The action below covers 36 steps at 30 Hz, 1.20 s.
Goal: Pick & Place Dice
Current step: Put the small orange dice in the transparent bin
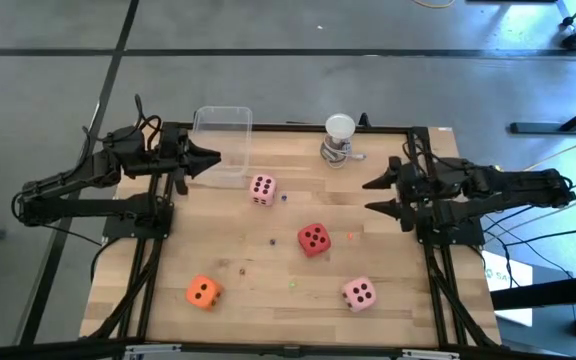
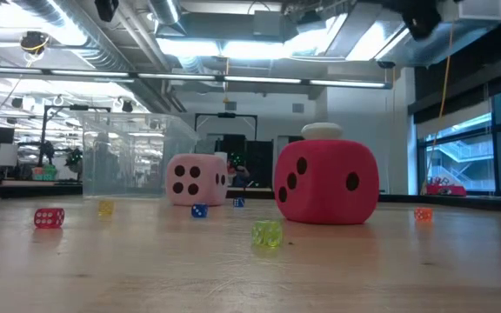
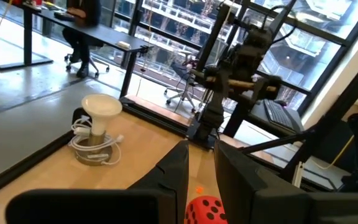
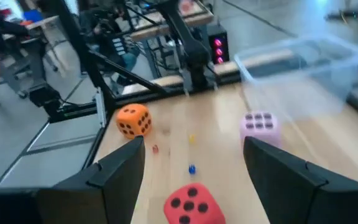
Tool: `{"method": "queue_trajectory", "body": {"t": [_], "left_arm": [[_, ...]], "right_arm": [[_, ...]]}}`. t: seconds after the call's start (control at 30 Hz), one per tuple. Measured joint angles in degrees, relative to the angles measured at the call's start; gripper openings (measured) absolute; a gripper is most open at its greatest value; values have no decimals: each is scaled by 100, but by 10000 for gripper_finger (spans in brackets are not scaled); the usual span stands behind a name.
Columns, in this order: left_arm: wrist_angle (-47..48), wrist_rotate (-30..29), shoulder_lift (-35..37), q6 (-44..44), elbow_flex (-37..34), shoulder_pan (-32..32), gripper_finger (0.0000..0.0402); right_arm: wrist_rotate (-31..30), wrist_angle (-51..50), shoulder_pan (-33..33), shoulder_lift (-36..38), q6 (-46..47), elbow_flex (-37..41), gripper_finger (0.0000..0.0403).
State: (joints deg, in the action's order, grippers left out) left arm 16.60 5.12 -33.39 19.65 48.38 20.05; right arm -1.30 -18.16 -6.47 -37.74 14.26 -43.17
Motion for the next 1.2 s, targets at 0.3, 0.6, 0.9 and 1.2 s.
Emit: {"method": "queue_trajectory", "body": {"t": [0.3,0.6,0.9,1.2], "left_arm": [[4,-62,0,-233,0,0,72],[17,-62,0,-38,0,0,72],[208,-60,0,-36,0,0,72],[296,-58,2,-38,0,0,72]], "right_arm": [[-15,-1586,1,-708,-759,-741,272],[-54,-2476,1,-2123,-120,-755,272],[236,-2582,-163,-3582,-170,-755,272],[90,-2445,-633,-4646,-1385,-755,272]]}}
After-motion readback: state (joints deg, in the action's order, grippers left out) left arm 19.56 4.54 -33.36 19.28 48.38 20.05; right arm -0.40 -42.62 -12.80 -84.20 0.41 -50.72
